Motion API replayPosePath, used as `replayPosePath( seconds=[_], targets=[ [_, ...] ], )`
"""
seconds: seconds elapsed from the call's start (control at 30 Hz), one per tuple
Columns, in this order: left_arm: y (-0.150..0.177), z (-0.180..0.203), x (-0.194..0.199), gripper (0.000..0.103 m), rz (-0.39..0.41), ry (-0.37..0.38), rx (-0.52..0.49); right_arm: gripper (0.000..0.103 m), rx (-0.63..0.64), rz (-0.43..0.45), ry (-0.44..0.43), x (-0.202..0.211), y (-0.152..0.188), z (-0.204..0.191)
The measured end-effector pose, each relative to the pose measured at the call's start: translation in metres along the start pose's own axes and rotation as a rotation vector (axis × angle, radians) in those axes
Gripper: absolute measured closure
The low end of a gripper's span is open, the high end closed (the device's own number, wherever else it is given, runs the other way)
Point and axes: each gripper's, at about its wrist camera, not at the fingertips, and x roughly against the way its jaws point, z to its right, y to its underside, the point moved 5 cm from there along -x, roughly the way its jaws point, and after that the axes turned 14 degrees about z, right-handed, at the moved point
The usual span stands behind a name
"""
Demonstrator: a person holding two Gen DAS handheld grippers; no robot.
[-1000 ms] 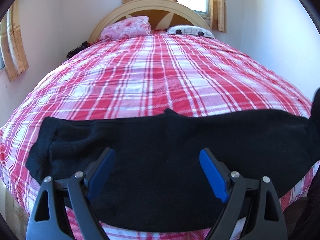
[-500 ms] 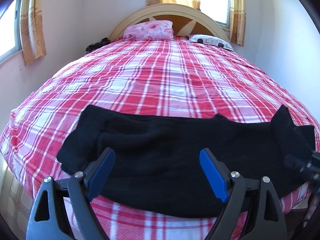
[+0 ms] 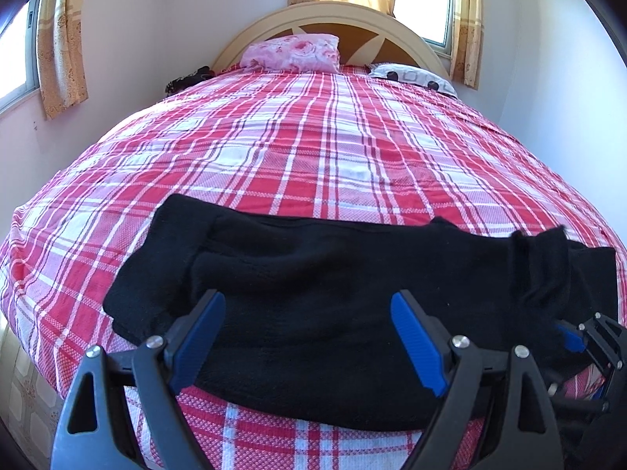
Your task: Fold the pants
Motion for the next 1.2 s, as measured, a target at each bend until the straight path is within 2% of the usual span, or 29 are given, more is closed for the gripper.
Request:
replayPosePath(
  seconds=[0.1, 0.2, 0.3, 0.37, 0.4, 0.5, 0.57, 0.67, 0.73, 0.87, 0.97, 1.03, 1.07, 1.1, 1.13, 1.2],
  targets=[
    [0.001, -0.001, -0.002, 0.014, -0.009, 0.002, 0.004, 0.041, -0.001, 0.008, -0.022, -0.003, 0.0, -0.007],
    [0.003, 0.001, -0.003, 0.014, -0.017, 0.002, -0.008, 0.041, -0.036, 0.032, -0.034, 0.003, -0.003, -0.004],
    [-0.001, 0.005, 0.0, 0.014, -0.003, 0.019, -0.016, 0.041, -0.174, 0.117, -0.123, 0.03, -0.015, 0.012],
    [-0.006, 0.013, 0.004, 0.014, 0.015, 0.059, -0.019, 0.041, -0.316, 0.155, -0.198, 0.049, -0.018, 0.032],
    [-0.008, 0.017, 0.005, 0.014, 0.018, 0.081, -0.018, 0.041, -0.389, 0.165, -0.192, 0.058, -0.016, 0.047],
    [-0.016, 0.043, 0.011, 0.014, 0.023, 0.203, -0.018, 0.041, -0.581, 0.186, -0.107, 0.08, 0.0, 0.1],
    [-0.024, 0.068, 0.019, 0.014, 0.038, 0.305, -0.025, 0.041, -0.682, 0.204, 0.024, 0.099, 0.019, 0.141],
    [-0.03, 0.097, 0.022, 0.013, 0.019, 0.42, 0.004, 0.041, -0.768, 0.221, 0.202, 0.129, 0.043, 0.189],
    [-0.03, 0.117, 0.018, 0.009, -0.011, 0.471, 0.026, 0.041, -0.799, 0.221, 0.269, 0.143, 0.054, 0.206],
    [-0.013, 0.149, 0.005, 0.008, -0.078, 0.457, 0.012, 0.041, -0.847, 0.221, 0.278, 0.154, 0.066, 0.21],
    [0.004, 0.154, -0.006, 0.008, -0.103, 0.373, -0.044, 0.041, -0.826, 0.213, 0.261, 0.152, 0.068, 0.2],
    [0.014, 0.148, -0.017, 0.008, -0.133, 0.344, -0.036, 0.041, -0.818, 0.215, 0.248, 0.154, 0.07, 0.197],
    [0.017, 0.143, -0.021, 0.012, -0.158, 0.355, -0.003, 0.041, -0.817, 0.219, 0.238, 0.154, 0.07, 0.196],
    [0.02, 0.139, -0.024, 0.027, -0.179, 0.379, 0.038, 0.041, -0.818, 0.222, 0.229, 0.153, 0.07, 0.195],
    [0.022, 0.134, -0.028, 0.032, -0.198, 0.408, 0.099, 0.041, -0.823, 0.227, 0.221, 0.153, 0.07, 0.195],
    [0.019, 0.127, -0.028, 0.046, -0.192, 0.434, 0.162, 0.041, -0.833, 0.237, 0.214, 0.153, 0.07, 0.196]
  ],
)
